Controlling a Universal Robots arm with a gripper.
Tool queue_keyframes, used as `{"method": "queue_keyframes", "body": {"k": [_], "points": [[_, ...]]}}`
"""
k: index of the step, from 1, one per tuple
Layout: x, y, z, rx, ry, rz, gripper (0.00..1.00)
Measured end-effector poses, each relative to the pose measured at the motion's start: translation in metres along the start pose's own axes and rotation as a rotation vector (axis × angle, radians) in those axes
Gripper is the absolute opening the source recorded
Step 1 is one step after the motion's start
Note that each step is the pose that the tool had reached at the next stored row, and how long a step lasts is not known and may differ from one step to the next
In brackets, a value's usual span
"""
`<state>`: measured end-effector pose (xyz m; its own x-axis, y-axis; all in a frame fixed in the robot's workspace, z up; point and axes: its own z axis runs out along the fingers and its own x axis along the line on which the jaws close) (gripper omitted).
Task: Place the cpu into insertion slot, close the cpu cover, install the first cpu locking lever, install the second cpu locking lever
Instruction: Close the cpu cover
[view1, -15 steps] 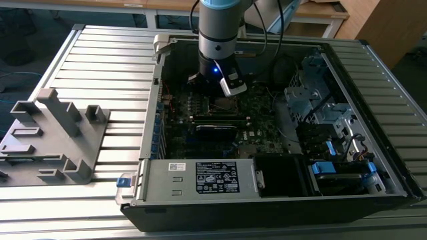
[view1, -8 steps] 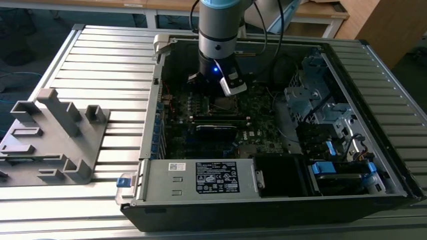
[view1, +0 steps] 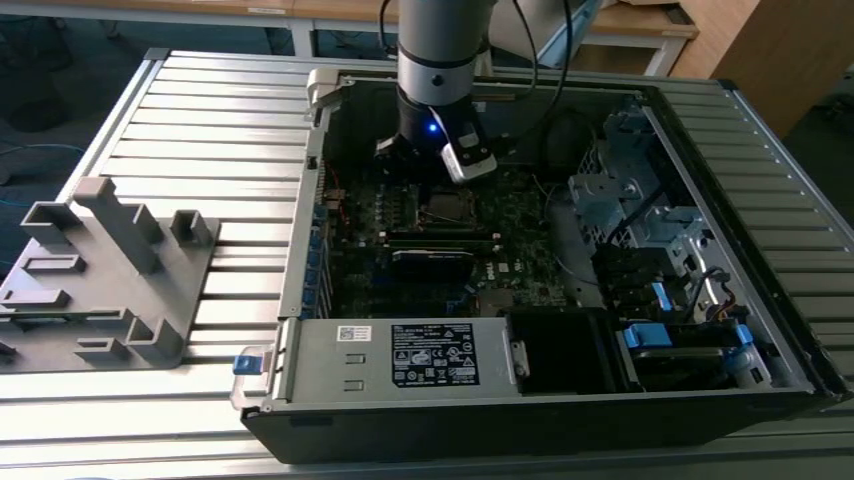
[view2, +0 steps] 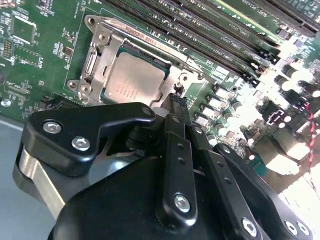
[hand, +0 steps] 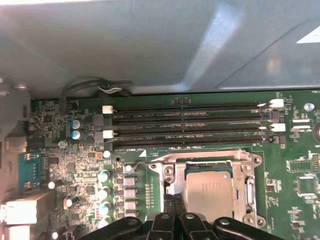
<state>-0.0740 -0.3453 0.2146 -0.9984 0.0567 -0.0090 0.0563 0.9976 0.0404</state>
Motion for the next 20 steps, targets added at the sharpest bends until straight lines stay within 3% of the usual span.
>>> {"method": "queue_keyframes", "body": {"k": [7, 17, 20], "points": [[-0.0008, 0.0001, -0.0013, 0.0001, 0.0002, 0.000, 0.11], [-0.0288, 0.0017, -0.0006, 0.0000, 0.0001, 0.000, 0.11], [-0.0311, 0.0017, -0.0006, 0.0000, 0.0001, 0.000, 0.11]]}}
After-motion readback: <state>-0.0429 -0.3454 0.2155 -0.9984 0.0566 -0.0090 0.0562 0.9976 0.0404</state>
